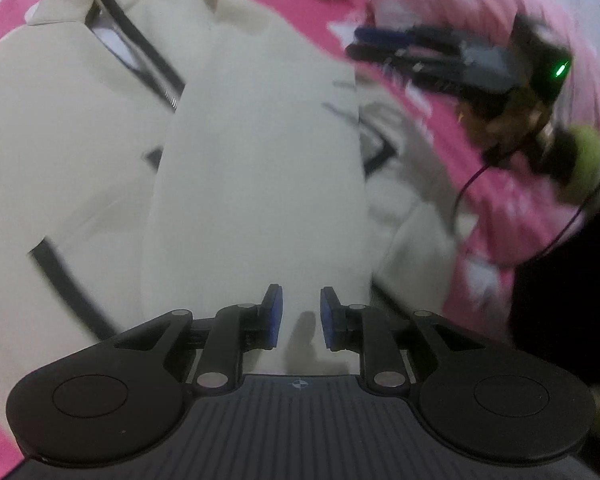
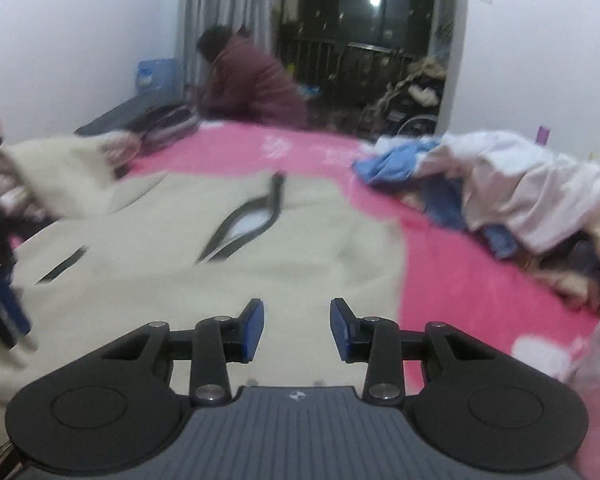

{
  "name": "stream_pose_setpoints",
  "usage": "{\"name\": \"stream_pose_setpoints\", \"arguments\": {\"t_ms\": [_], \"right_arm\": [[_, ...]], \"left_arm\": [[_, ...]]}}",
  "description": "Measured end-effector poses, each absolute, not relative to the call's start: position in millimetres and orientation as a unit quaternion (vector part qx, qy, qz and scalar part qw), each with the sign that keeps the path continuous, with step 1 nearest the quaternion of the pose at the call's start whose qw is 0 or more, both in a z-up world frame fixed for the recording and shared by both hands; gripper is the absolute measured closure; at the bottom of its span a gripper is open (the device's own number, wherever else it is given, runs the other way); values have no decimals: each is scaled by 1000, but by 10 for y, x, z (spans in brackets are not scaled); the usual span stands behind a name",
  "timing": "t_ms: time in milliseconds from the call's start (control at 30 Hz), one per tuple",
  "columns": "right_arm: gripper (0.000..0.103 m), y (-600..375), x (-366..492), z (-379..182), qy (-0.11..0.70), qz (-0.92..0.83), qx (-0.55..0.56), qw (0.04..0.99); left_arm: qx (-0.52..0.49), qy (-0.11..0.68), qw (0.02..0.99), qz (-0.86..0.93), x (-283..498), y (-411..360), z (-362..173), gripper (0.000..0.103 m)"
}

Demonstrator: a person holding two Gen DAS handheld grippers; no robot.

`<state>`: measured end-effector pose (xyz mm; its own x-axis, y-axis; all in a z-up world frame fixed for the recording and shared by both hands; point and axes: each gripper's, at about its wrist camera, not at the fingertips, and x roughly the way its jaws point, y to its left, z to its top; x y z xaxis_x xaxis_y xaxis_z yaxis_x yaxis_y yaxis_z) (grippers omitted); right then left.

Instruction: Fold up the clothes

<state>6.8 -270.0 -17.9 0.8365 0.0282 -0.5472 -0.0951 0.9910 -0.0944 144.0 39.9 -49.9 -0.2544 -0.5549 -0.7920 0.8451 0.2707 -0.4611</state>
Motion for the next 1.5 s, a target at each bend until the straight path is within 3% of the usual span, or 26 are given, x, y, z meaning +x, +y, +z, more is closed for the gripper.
{"name": "stream_pose_setpoints", "arguments": {"t_ms": [67,133,233,433,800,900,1133,1300,1500], "right_arm": [[65,-2873,136,-454,330,15,-63,942],[79,-3045,132,-732,366,3,-62,928],[81,-3075,52,-761,368,8,-75,927],[81,-3080,319,-384,318,30,-48,946],[85,-3266,1280,-661,329,32,-14,944],[90,-3326,1573,-941,359,10,-39,933],[88,-3415,1708,-662,334,11,19,942],[92,-3476,2109,-966,352,-14,-24,936],[92,-3525,2151,-938,338,-27,-12,941]], "left_arm": [[144,539,588,-586,1361,289,-622,83],[166,544,585,-579,1262,213,-766,83],[157,553,582,-576,1289,224,-725,83],[87,577,611,-535,1613,120,-653,78],[75,550,653,-515,1599,100,-785,78],[57,560,646,-515,1665,120,-826,78],[24,572,641,-512,1669,180,-875,78],[27,571,640,-514,1618,144,-875,78],[31,566,642,-516,1528,175,-837,78]]}}
